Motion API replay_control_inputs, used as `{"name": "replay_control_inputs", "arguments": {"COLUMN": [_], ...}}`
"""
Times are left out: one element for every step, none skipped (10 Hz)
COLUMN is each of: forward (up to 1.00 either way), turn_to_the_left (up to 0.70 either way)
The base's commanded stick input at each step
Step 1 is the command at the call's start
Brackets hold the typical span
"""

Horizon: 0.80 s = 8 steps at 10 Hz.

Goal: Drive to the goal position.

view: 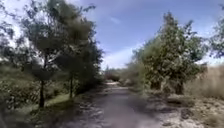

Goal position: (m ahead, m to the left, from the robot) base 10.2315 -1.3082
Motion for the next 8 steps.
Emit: {"name": "replay_control_inputs", "arguments": {"forward": [0.50,0.50,0.50,0.50,0.50,0.50,0.50,0.50], "turn_to_the_left": [0.00,0.00,0.00,0.00,0.00,0.00,0.00,0.14]}}
